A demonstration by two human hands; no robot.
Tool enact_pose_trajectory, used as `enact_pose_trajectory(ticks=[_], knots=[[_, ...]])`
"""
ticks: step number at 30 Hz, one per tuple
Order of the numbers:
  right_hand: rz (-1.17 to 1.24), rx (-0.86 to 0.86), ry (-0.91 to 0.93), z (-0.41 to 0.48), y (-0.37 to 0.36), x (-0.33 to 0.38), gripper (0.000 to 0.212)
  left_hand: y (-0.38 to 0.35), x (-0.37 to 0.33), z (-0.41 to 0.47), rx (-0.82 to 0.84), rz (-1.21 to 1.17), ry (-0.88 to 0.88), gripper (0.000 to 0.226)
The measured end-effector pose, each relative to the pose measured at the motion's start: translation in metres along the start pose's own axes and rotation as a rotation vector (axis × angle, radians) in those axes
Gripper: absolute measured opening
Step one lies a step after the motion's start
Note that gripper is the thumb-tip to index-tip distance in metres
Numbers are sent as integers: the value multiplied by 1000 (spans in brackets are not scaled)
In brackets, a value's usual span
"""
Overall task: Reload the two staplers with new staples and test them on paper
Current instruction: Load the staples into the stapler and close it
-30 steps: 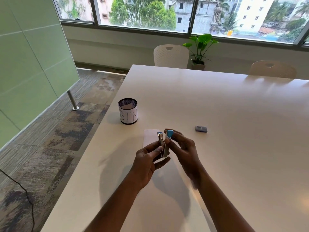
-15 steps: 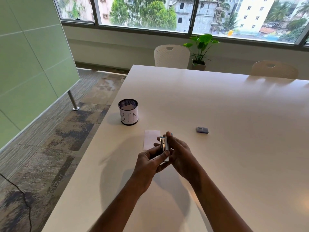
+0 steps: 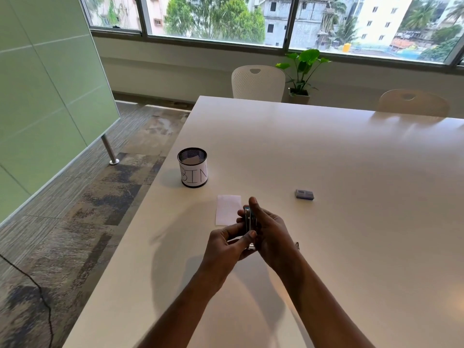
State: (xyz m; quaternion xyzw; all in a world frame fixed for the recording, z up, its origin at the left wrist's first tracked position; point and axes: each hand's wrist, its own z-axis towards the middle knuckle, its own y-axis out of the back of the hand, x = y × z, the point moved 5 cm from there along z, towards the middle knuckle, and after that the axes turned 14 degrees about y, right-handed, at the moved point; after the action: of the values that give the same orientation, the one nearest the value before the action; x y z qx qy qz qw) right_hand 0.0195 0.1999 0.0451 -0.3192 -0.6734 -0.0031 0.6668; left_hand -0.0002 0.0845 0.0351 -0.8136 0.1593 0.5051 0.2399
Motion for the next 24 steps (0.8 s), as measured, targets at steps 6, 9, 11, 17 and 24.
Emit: enact_pose_trajectory(ticks=[6, 9, 11, 17, 24], knots=[[21, -39, -14, -1, -1, -2, 40, 0, 2, 0, -3, 7, 6, 31], [-64, -2, 36, 2, -1, 1, 39, 0, 2, 0, 7, -10, 19, 28], [-180, 40, 89, 4, 0, 2, 39, 3, 1, 1, 0, 9, 13, 26], [-543, 43, 283, 1, 2, 10, 39, 11, -6, 4, 9, 219, -31, 37], [-1247, -129, 579, -9, -6, 16, 46, 22, -14, 2, -208, 611, -160, 48]])
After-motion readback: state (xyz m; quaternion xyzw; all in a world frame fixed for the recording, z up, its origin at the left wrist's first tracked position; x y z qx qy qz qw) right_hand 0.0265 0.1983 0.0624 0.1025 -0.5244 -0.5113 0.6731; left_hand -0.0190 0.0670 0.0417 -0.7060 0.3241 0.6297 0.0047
